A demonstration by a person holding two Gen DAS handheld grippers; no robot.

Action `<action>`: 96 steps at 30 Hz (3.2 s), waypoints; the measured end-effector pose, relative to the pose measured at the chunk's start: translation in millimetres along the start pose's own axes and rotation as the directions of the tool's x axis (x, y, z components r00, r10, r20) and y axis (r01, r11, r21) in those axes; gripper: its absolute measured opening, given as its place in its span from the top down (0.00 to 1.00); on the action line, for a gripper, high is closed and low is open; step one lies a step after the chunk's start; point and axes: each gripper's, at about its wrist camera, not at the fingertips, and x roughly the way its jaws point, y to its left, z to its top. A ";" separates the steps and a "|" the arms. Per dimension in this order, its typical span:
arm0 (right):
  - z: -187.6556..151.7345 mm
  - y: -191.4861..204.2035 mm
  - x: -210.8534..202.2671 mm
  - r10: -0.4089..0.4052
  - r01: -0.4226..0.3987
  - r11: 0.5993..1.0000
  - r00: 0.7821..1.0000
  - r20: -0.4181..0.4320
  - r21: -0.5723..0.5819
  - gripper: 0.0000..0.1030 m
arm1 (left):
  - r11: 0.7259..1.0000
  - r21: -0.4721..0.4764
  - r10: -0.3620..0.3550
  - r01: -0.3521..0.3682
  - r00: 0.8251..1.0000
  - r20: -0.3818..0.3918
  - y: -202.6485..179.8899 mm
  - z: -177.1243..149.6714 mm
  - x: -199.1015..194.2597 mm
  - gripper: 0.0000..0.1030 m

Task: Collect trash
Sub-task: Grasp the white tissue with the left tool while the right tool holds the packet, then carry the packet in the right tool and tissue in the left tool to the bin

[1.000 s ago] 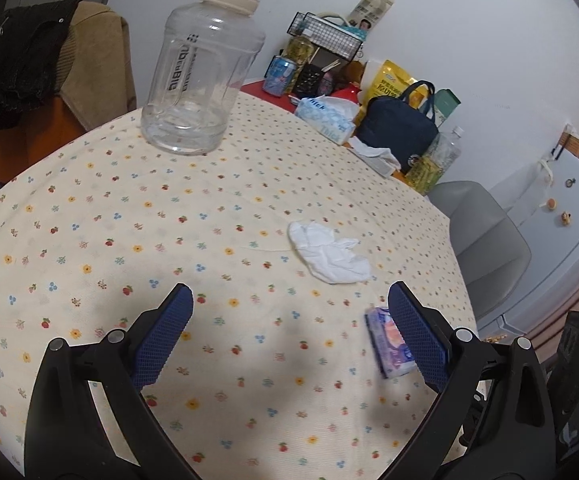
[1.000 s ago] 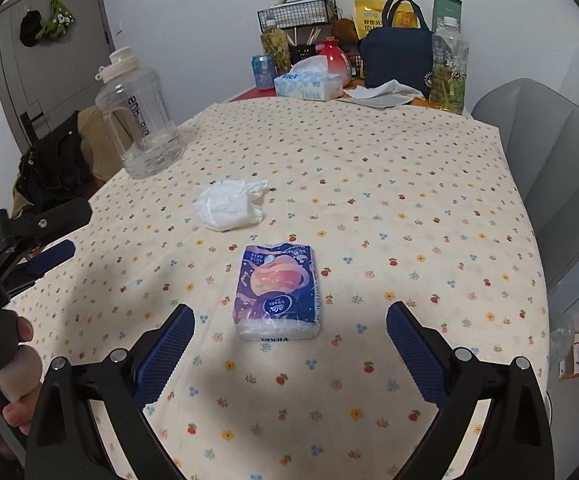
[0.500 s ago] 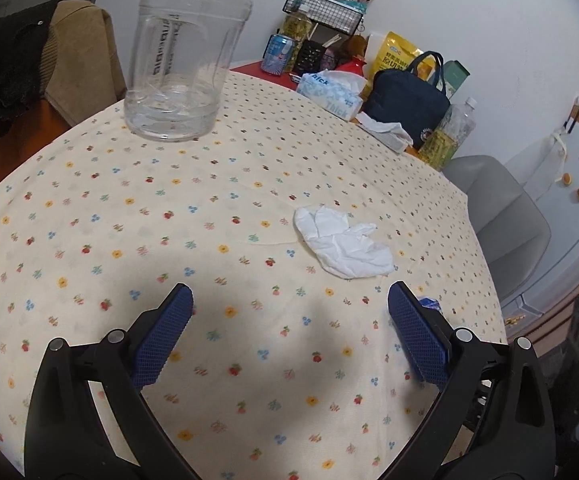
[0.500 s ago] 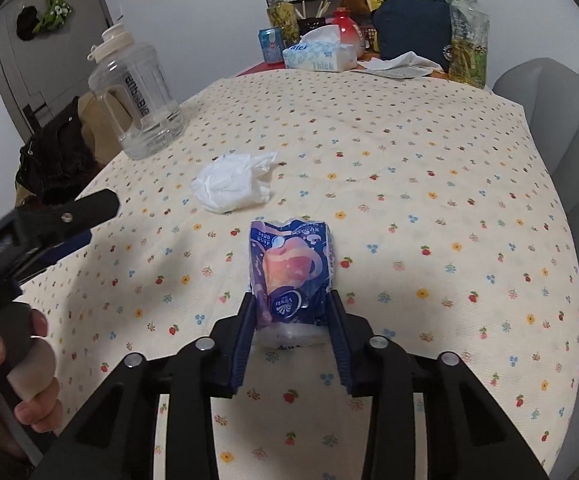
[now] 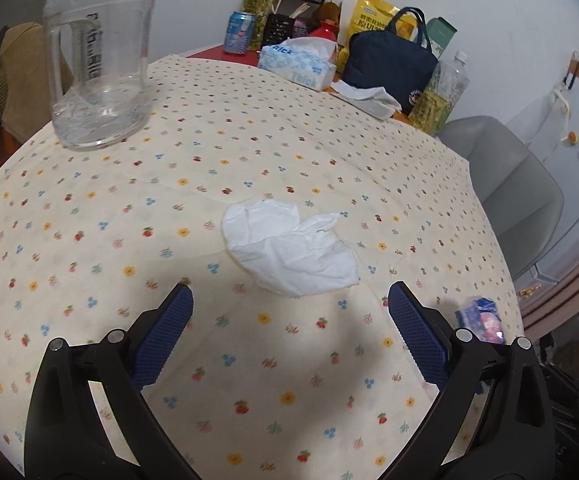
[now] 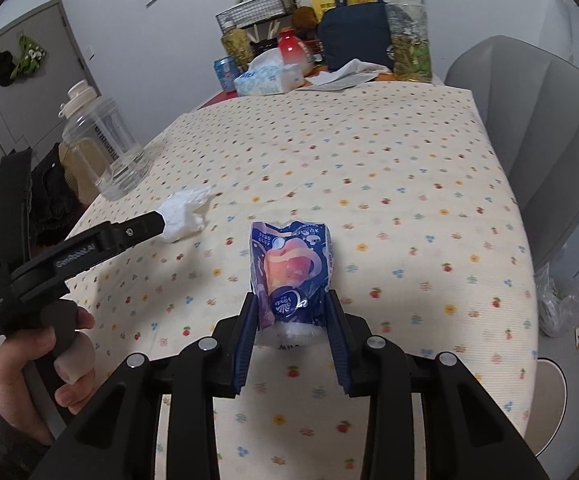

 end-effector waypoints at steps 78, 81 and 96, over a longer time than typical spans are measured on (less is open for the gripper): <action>-109.2 -266.2 -166.6 -0.351 0.272 0.840 0.932 0.089 0.470 0.67 | 0.832 0.398 -0.319 0.385 0.921 -0.224 -302.5 -91.1 -4.4 0.90; -115.8 -280.2 -162.9 -0.361 0.281 0.823 0.930 0.072 0.494 0.67 | 0.827 0.407 -0.311 0.388 0.919 -0.244 -312.0 -98.4 2.2 0.90; -143.9 -336.6 -154.8 -0.430 0.325 0.738 0.902 0.040 0.591 0.31 | 0.794 0.453 -0.287 0.404 0.908 -0.305 -348.7 -120.7 20.4 0.90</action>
